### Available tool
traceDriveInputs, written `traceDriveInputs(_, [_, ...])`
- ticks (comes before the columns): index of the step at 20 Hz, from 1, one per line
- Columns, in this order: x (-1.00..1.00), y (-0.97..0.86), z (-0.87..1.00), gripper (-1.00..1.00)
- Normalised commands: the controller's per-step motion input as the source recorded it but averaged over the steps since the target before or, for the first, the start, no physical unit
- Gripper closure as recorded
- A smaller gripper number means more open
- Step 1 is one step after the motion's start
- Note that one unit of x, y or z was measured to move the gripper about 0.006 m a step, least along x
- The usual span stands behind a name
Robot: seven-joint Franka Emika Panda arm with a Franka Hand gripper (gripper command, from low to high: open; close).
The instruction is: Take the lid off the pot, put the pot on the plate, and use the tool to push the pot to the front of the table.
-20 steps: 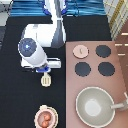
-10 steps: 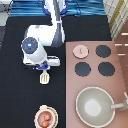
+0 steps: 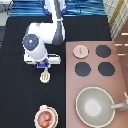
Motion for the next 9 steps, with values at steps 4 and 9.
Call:
traceDriveInputs(4, [-0.39, 0.00, 0.88, -1.00])
traceDriveInputs(9, [-0.10, -0.03, 0.79, -1.00])
